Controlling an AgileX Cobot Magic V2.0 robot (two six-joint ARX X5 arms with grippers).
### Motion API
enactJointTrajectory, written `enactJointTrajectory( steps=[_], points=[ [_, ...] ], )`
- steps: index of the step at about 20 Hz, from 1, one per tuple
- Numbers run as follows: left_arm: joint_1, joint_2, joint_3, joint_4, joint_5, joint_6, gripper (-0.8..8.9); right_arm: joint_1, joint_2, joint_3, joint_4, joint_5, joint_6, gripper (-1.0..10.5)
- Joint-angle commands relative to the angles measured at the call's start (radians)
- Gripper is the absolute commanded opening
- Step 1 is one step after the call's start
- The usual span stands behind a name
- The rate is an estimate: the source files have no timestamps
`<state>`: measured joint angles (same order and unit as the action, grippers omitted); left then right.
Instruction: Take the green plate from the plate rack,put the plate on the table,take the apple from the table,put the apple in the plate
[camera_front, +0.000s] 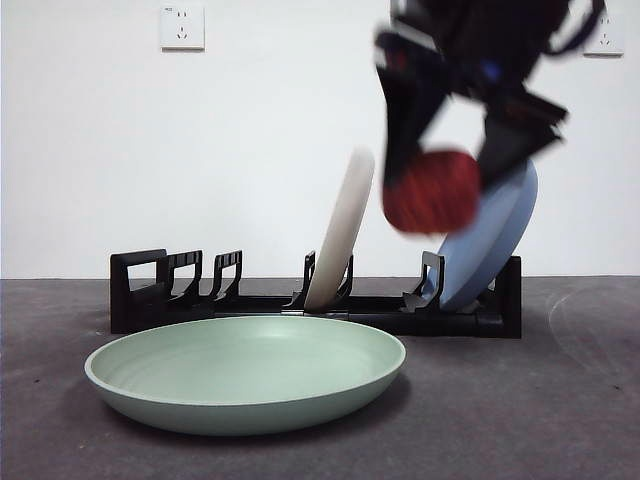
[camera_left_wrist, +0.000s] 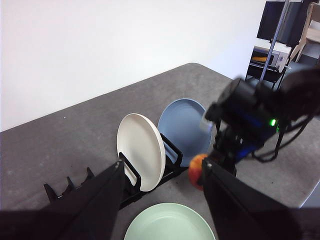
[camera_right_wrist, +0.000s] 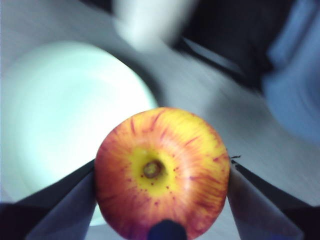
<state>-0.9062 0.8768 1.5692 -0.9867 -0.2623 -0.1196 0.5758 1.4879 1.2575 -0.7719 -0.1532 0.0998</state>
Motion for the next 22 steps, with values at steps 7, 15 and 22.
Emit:
enactJointTrajectory(
  steps=[7,15,22],
  points=[
    [0.002,-0.002,-0.002,-0.073,0.0,0.011,2.6,0.153,-0.005,0.173,0.026,-0.23,0.005,-0.1],
    [0.002,-0.005,-0.002,-0.163,0.0,-0.007,2.6,0.32,0.093,0.173,0.059,-0.009,0.005,-0.1],
    [0.002,-0.013,-0.002,-0.209,0.0,-0.011,2.6,0.321,0.279,0.173,0.068,0.04,-0.01,-0.1]
  ],
)
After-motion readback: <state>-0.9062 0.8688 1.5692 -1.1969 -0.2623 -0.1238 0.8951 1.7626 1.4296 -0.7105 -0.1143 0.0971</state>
